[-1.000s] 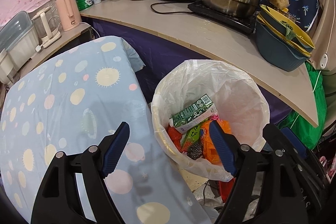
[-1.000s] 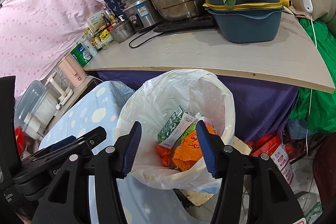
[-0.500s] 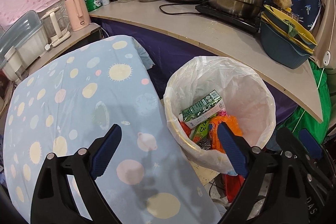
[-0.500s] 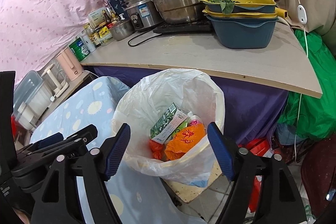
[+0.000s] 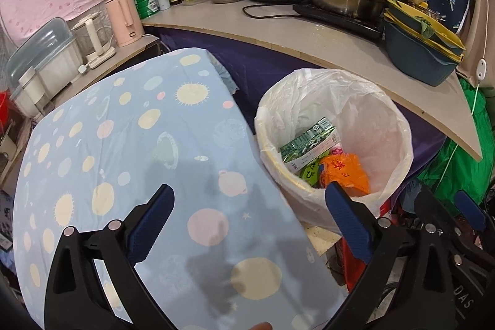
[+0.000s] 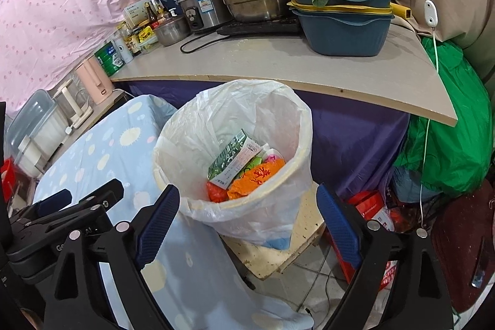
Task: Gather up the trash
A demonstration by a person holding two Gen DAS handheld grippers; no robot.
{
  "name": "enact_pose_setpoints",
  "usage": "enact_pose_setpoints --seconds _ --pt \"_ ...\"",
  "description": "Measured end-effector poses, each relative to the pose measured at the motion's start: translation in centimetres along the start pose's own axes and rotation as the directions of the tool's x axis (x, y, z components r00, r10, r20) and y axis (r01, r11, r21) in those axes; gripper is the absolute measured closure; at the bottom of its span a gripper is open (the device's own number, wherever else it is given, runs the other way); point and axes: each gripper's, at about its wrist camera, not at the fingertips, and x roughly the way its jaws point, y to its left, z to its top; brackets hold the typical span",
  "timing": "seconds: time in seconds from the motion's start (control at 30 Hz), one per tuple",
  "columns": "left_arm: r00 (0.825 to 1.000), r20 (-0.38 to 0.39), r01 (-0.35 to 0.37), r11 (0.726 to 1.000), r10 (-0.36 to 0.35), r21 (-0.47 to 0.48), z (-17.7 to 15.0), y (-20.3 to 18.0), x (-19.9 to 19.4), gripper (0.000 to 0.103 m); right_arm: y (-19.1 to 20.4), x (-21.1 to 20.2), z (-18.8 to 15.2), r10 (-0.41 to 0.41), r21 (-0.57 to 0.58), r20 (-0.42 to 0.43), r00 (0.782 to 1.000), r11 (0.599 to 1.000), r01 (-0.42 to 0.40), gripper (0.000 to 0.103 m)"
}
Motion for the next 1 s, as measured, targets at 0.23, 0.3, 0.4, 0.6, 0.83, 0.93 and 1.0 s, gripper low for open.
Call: enact_pose_setpoints --seconds 0.23,0.3,0.4,0.6,0.83,0.93,1.0 --pt "0.999 -0.027 -0.034 0.999 0.034 -0.013 -1.9 1.3 -0.3 0.009 0.2 -1.0 -1.2 -0.032 -0.016 0.004 0.999 0.999 0.032 0.006" --pt "0.999 -0.030 -0.040 0.999 0.040 -0.024 -2.3 1.6 -0.4 0.009 0.3 -1.2 -1.4 -0.041 -0.026 0.003 0.999 0.999 0.041 0.006" --pt "0.998 -0.034 -0.051 0.998 0.050 -0.023 -2.7 1.9 -0.7 0.009 0.4 -1.3 -1.6 -0.041 -0.032 0.000 0.999 0.999 0.041 0.006" --pt "0.998 -0.031 -0.052 0.998 0.052 -0.022 -3.7 1.9 -1.2 0.009 0.6 -1.8 -2.3 -0.041 -0.036 -0.002 0.999 0.999 0.041 0.006" --pt "0.998 -0.038 -0.050 0.998 0.049 -0.023 -4.6 1.5 -1.5 0.009 0.6 -2.2 -2.8 -0.052 -0.044 0.001 0.999 0.998 0.052 0.006" --pt "0.998 -0.040 -0.048 0.999 0.048 -0.022 -4.8 1.3 -1.5 0.009 0.5 -2.4 -3.0 -0.057 -0.045 -0.002 0.998 0.997 0.057 0.006" --pt "0.998 -0.041 -0.049 0.999 0.048 -0.019 -5.0 1.1 -1.6 0.009 0.4 -2.4 -3.1 -0.059 -0.047 -0.004 0.998 0.997 0.059 0.006"
